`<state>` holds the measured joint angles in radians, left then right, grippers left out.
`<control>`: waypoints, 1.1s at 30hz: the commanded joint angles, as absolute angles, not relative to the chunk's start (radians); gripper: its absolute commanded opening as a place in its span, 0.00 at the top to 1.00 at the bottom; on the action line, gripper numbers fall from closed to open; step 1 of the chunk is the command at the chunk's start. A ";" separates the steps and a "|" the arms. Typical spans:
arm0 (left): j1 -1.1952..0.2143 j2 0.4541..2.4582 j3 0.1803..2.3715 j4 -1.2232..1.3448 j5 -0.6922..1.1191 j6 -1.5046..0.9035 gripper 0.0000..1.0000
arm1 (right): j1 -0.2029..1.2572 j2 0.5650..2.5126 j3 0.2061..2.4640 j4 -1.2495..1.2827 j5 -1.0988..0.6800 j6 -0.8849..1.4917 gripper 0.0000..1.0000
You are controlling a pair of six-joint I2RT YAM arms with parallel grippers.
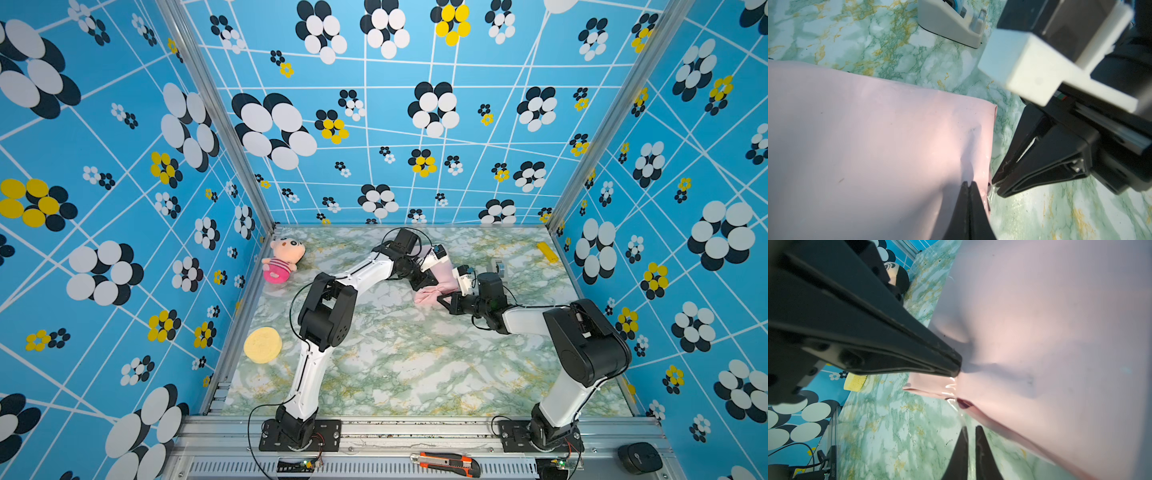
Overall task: Wrap a gift box in wrapping paper
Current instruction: Stick the wrapping paper to the gift box.
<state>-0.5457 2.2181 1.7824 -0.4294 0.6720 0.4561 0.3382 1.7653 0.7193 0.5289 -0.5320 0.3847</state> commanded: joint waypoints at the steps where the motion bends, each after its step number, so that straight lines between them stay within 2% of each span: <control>1: -0.540 2.255 1.789 -0.426 0.660 0.448 0.98 | 0.333 1.788 0.713 0.562 -0.510 0.405 0.89; 17: -0.542 2.259 1.784 -0.427 0.671 0.450 0.97 | 0.333 1.883 0.739 0.733 -0.449 0.537 0.88; 25: -0.541 2.258 1.783 -0.424 0.667 0.449 0.97 | 0.332 1.886 0.722 0.765 -0.431 0.573 0.70; 29: -0.541 2.257 1.782 -0.424 0.666 0.449 0.97 | 0.332 1.836 0.676 0.746 -0.428 0.562 0.64; 33: -0.541 2.256 1.780 -0.423 0.666 0.451 0.96 | 0.333 1.758 0.617 0.700 -0.419 0.548 0.63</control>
<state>-0.5457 2.2272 1.7824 -0.4114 0.6731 0.4561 0.3382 1.8202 0.6521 0.7292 -0.4381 0.5617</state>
